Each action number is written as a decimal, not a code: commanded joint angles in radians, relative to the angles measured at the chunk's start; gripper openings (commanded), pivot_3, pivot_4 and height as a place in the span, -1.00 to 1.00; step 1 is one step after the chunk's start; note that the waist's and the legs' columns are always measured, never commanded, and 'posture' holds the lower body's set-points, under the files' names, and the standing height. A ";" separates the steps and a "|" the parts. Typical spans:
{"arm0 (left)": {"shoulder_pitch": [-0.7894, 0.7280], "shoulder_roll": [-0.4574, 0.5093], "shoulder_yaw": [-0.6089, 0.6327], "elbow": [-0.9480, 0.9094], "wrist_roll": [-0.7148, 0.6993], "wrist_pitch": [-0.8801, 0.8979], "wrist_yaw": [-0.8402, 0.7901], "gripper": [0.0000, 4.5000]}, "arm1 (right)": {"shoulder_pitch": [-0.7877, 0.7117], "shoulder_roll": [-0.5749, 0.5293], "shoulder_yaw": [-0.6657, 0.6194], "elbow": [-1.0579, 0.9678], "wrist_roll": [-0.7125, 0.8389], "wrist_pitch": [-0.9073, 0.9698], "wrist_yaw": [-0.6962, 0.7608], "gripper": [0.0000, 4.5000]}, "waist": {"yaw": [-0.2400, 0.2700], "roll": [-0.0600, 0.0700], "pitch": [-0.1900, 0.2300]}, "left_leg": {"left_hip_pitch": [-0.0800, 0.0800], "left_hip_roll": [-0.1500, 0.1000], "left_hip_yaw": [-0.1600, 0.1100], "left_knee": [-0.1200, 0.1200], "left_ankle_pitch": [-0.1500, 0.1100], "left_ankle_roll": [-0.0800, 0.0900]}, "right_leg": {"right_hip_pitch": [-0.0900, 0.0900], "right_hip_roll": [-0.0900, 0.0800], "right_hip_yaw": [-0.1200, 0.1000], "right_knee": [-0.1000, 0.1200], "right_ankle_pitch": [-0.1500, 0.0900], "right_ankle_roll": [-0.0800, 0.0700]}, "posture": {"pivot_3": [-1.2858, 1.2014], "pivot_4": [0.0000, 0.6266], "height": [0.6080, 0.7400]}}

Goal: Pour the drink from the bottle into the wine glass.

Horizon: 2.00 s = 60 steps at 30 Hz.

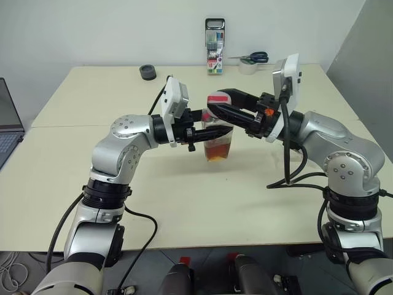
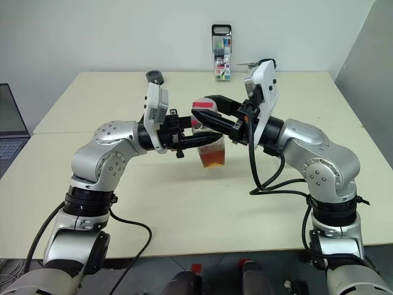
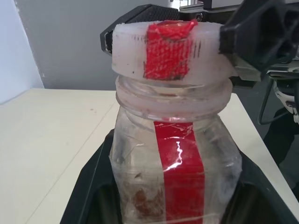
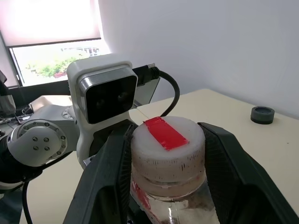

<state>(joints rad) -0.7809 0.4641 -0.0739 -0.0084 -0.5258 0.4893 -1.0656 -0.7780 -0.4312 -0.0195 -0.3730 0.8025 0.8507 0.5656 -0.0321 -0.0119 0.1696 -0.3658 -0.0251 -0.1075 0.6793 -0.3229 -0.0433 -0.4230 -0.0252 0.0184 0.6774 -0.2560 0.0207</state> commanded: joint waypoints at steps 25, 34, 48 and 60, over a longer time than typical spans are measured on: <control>0.069 0.037 0.044 -0.140 -0.056 0.038 -0.033 -0.15 | -0.109 -0.104 -0.150 0.103 0.064 0.071 0.115 -0.19 | 0.004 0.000 0.000 | -0.001 0.000 -0.001 0.000 0.000 0.000 | 0.000 -0.001 0.000 -0.001 0.000 0.000 | 0.03 -0.52 1.00; 0.125 0.056 0.104 -0.183 -0.073 0.080 0.080 -0.15 | 0.407 -0.077 -0.034 -0.088 -0.304 -0.146 -0.188 -0.19 | 0.003 0.000 0.000 | -0.001 0.000 0.002 -0.001 0.000 0.000 | -0.001 -0.001 0.001 -0.001 0.000 0.000 | 0.03 -0.52 1.00; 0.170 0.046 0.151 -0.217 -0.023 0.069 0.282 -0.15 | 0.507 0.239 0.159 0.281 -0.652 -0.438 -0.410 -0.19 | 0.000 0.000 0.000 | 0.002 0.000 0.002 0.000 0.000 -0.001 | 0.000 0.003 0.003 0.001 0.000 0.000 | 0.03 -0.52 1.00; 0.185 0.052 0.159 -0.239 -0.035 0.070 0.321 -0.15 | 0.474 0.280 0.147 0.348 -0.675 -0.498 -0.348 0.98 | 0.000 0.000 0.000 | 0.003 0.001 0.002 0.000 0.000 -0.001 | 0.001 0.002 0.003 0.002 0.000 0.000 | 0.03 -0.52 1.00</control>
<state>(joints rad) -0.5820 0.5109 0.0495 -0.2096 -0.5475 0.5797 -0.7507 -0.2920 -0.1454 0.1384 0.0130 0.1350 0.3657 0.2024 -0.0325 -0.0119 0.1697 -0.3630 -0.0243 -0.1052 0.6792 -0.3224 -0.0442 -0.4220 -0.0227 0.0216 0.6792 -0.2559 0.0207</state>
